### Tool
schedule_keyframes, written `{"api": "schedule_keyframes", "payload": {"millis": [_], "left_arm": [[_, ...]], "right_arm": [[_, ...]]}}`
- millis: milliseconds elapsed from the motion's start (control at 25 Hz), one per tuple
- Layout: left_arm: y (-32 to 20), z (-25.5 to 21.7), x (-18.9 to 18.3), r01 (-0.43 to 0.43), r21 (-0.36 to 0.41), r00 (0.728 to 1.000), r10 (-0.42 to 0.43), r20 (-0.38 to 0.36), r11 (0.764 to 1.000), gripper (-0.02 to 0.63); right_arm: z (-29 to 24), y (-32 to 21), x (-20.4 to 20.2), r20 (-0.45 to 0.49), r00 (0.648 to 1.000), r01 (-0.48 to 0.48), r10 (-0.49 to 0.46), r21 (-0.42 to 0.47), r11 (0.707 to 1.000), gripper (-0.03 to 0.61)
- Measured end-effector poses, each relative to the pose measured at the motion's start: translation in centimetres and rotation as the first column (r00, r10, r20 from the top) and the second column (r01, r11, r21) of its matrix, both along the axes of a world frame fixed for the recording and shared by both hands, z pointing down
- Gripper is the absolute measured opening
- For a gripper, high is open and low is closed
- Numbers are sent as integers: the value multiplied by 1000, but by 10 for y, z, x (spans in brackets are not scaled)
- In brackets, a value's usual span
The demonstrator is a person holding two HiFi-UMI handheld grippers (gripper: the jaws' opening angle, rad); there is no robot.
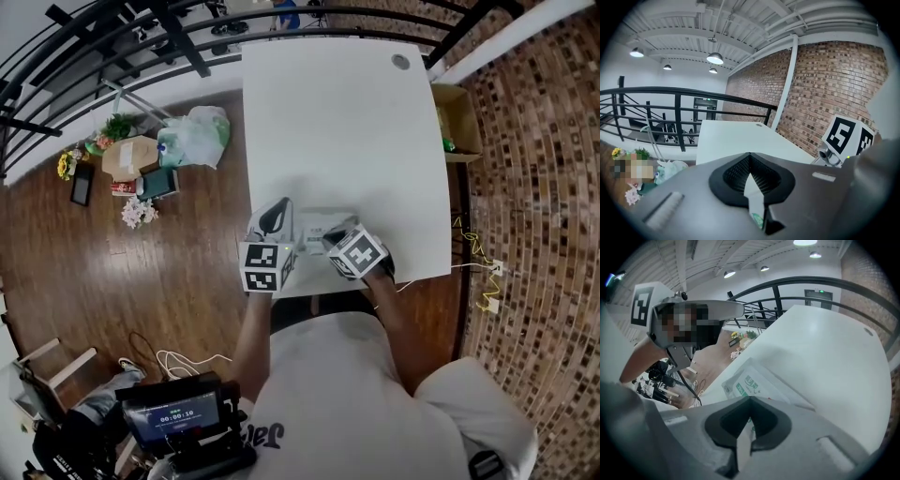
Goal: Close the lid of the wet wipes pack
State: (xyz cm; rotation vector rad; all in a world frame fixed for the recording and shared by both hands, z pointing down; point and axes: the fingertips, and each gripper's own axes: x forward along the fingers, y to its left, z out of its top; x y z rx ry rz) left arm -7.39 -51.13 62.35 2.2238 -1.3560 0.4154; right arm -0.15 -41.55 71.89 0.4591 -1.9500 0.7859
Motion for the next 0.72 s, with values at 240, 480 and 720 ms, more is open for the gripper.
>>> {"api": "schedule_keyframes", "payload": {"millis": [240,480,720], "left_arm": [[1,-25,-9,4,59,1000,-3,-9,998,15],[14,-93,-16,-4,187,999,12,-39,982,15],[36,-165,-25,-9,327,997,32,-64,945,15]], "right_arm": [[-12,-5,-1,-36,999,-27,30,74,997,-9],[-92,-26,-14,106,986,-152,127,287,946,-9],[-200,-34,-23,335,920,-356,203,501,789,-9]]}}
